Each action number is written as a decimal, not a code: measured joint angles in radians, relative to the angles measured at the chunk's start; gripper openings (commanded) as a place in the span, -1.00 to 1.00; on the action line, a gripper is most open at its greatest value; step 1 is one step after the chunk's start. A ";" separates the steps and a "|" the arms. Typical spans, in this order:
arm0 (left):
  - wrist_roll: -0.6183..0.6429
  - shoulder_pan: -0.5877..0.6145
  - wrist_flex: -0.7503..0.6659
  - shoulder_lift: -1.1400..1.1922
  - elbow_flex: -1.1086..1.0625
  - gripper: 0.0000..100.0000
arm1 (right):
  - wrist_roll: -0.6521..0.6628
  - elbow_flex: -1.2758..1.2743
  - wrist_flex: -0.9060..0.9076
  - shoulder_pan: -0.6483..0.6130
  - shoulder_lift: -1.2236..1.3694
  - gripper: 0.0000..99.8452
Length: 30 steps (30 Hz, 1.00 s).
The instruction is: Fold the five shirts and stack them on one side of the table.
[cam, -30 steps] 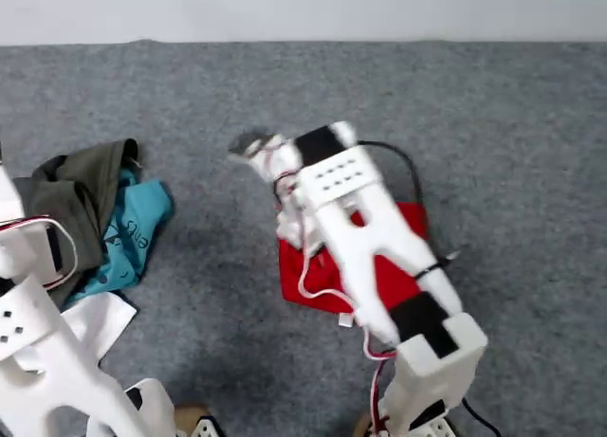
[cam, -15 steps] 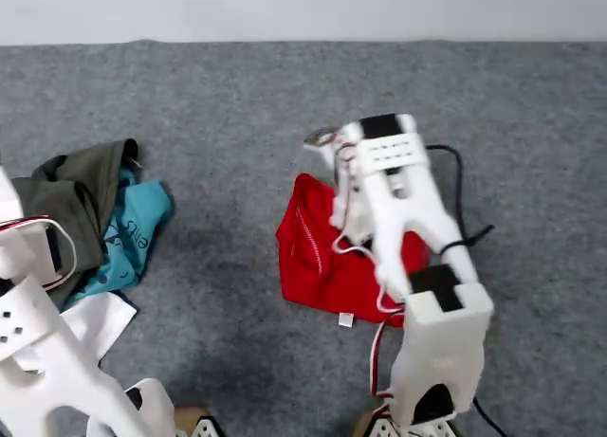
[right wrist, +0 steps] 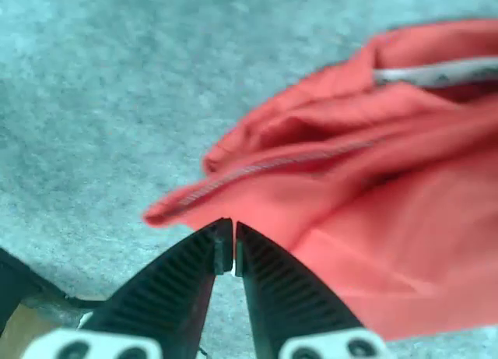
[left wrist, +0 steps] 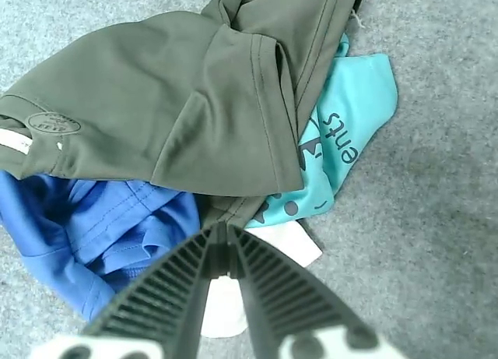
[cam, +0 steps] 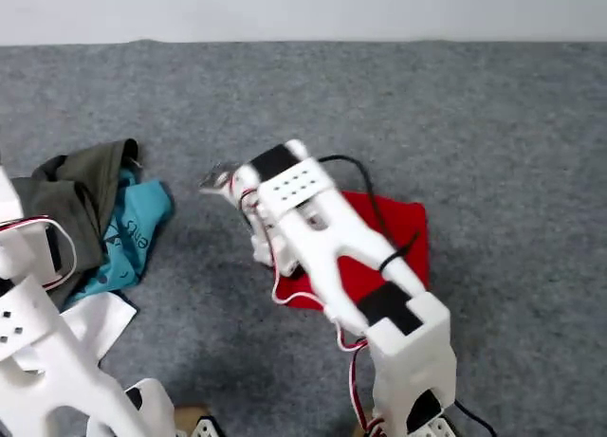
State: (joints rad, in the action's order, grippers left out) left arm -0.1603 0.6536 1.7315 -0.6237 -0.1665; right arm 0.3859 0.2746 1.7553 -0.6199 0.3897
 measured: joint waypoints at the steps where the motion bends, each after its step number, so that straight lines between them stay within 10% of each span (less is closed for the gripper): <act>1: 0.000 0.000 0.000 0.000 0.000 -0.99 | 0.000 0.002 0.000 0.032 -0.012 -0.98; 15: 0.000 0.000 0.000 0.000 0.000 -0.99 | 0.187 0.002 0.000 0.473 0.052 -0.98; 30: 0.000 0.000 -0.006 0.000 -0.038 -0.99 | 0.166 0.002 0.000 0.081 0.109 -0.98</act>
State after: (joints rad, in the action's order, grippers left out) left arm -0.1603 0.6536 1.7254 -0.6237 -0.2048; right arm 0.5516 0.2762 1.7553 -0.5386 0.4987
